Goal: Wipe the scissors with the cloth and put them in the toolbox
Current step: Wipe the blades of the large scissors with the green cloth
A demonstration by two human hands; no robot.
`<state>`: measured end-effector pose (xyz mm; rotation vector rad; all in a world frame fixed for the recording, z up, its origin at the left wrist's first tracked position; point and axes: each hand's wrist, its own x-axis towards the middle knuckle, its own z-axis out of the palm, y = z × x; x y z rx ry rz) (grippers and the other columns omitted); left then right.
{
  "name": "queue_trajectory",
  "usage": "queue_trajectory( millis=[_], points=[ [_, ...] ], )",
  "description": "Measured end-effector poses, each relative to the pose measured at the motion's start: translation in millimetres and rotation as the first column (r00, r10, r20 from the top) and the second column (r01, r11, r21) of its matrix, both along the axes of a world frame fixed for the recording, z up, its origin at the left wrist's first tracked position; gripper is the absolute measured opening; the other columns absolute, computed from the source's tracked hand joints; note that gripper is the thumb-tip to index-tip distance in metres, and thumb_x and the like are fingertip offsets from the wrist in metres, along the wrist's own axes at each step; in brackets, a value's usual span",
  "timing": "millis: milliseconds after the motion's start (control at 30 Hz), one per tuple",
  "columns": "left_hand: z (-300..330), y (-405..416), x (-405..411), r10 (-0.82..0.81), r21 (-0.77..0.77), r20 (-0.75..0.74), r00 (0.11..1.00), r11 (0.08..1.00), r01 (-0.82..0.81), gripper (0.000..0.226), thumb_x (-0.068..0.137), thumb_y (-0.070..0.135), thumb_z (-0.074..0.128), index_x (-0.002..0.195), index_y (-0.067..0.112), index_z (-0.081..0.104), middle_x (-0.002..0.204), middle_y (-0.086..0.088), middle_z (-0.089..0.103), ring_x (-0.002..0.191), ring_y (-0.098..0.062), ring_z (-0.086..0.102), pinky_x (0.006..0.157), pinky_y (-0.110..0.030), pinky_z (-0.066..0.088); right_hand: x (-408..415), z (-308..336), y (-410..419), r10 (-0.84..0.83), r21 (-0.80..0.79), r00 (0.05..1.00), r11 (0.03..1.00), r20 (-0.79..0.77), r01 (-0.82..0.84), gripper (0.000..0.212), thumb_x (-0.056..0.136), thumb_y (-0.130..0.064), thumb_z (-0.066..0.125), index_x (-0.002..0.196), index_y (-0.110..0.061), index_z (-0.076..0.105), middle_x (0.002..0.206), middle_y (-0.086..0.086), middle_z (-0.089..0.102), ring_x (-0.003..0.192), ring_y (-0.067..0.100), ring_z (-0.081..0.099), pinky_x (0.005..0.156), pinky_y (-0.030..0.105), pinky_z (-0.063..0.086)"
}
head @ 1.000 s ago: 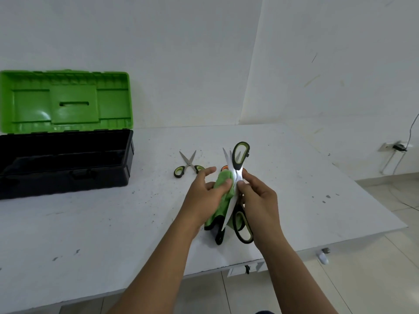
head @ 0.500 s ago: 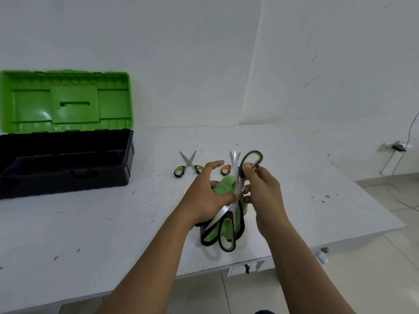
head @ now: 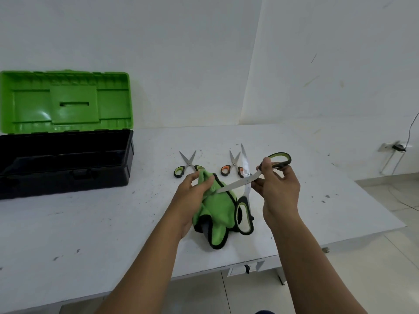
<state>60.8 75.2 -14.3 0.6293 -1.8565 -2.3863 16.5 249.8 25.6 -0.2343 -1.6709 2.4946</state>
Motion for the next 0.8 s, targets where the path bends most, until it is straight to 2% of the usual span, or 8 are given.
queue_trajectory(
  millis=[133, 233, 333, 400, 500, 567, 700, 800],
  points=[
    [1, 12, -6, 0.179, 0.142, 0.020, 0.984, 0.973, -0.180, 0.035, 0.103, 0.048, 0.061, 0.125, 0.021, 0.069, 0.116, -0.004, 0.077, 0.104, -0.021, 0.075, 0.089, -0.043, 0.062, -1, -6, -6, -0.113, -0.083, 0.993, 0.990, 0.016, 0.114, 0.016, 0.100, -0.020, 0.072, 0.097, -0.012, 0.059, 0.083, 0.005, 0.068, 0.076, 0.026, 0.072, 0.067, 0.028, 0.063],
    [3, 17, -7, 0.340, 0.075, 0.067, 0.938, 0.936, -0.345, 0.049, 0.098, 0.060, 0.053, 0.123, 0.020, 0.068, 0.117, -0.005, 0.074, 0.107, -0.026, 0.072, 0.097, -0.050, 0.060, 1, -7, -8, -0.163, -0.121, 0.987, 0.979, 0.016, 0.163, 0.016, 0.100, -0.020, 0.071, 0.094, -0.014, 0.058, 0.085, 0.006, 0.066, 0.075, 0.024, 0.074, 0.071, 0.030, 0.064],
    [6, 13, -4, 0.473, -0.005, 0.060, 0.879, 0.881, -0.473, 0.047, 0.102, 0.055, 0.052, 0.126, 0.017, 0.066, 0.118, -0.006, 0.071, 0.107, -0.027, 0.069, 0.098, -0.052, 0.059, 2, -6, -5, -0.189, -0.148, 0.982, 0.971, 0.024, 0.190, 0.014, 0.101, -0.021, 0.070, 0.095, -0.016, 0.058, 0.085, 0.002, 0.068, 0.077, 0.022, 0.077, 0.072, 0.027, 0.063],
    [7, 14, -3, 0.371, -0.030, 0.059, 0.927, 0.928, -0.370, 0.052, 0.098, 0.060, 0.055, 0.130, 0.020, 0.064, 0.122, -0.004, 0.070, 0.111, -0.027, 0.067, 0.101, -0.052, 0.057, 3, -5, -5, -0.195, -0.168, 0.980, 0.966, 0.028, 0.197, 0.014, 0.101, -0.021, 0.070, 0.097, -0.015, 0.058, 0.088, 0.003, 0.069, 0.081, 0.025, 0.079, 0.073, 0.028, 0.064],
    [8, 26, 0, 0.134, -0.002, 0.079, 0.988, 0.991, -0.134, 0.070, 0.081, 0.076, 0.057, 0.128, 0.025, 0.068, 0.122, -0.002, 0.075, 0.111, -0.027, 0.072, 0.099, -0.053, 0.059, 6, -5, -13, -0.180, -0.191, 0.983, 0.964, 0.034, 0.183, 0.015, 0.099, -0.017, 0.072, 0.099, -0.011, 0.058, 0.095, 0.006, 0.070, 0.084, 0.028, 0.080, 0.076, 0.031, 0.065],
    [7, 35, -1, 0.043, -0.007, 0.047, 0.998, 0.999, -0.043, 0.063, 0.082, 0.074, 0.061, 0.122, 0.027, 0.073, 0.115, -0.001, 0.079, 0.106, -0.025, 0.077, 0.095, -0.051, 0.062, 11, -6, -19, -0.135, -0.167, 0.990, 0.976, 0.039, 0.140, 0.017, 0.097, -0.015, 0.075, 0.102, -0.006, 0.061, 0.097, 0.010, 0.074, 0.085, 0.030, 0.080, 0.075, 0.032, 0.065],
    [10, 39, -5, 0.070, 0.043, -0.035, 0.997, 0.997, -0.068, 0.030, 0.098, 0.045, 0.072, 0.116, 0.022, 0.076, 0.103, -0.004, 0.082, 0.096, -0.025, 0.080, 0.094, -0.050, 0.063, 21, -9, -25, -0.049, -0.127, 0.998, 0.990, 0.047, 0.055, 0.025, 0.091, -0.014, 0.081, 0.103, 0.001, 0.066, 0.097, 0.018, 0.079, 0.084, 0.029, 0.080, 0.077, 0.036, 0.066],
    [14, 37, -6, 0.148, 0.080, -0.056, 0.987, 0.986, -0.144, 0.027, 0.094, 0.037, 0.078, 0.117, 0.021, 0.076, 0.104, -0.005, 0.082, 0.095, -0.026, 0.080, 0.091, -0.051, 0.064, 27, -14, -22, 0.016, -0.069, 0.999, 0.998, 0.035, -0.014, 0.027, 0.087, -0.018, 0.085, 0.097, 0.001, 0.069, 0.094, 0.018, 0.079, 0.087, 0.029, 0.080, 0.077, 0.036, 0.065]
  ],
)
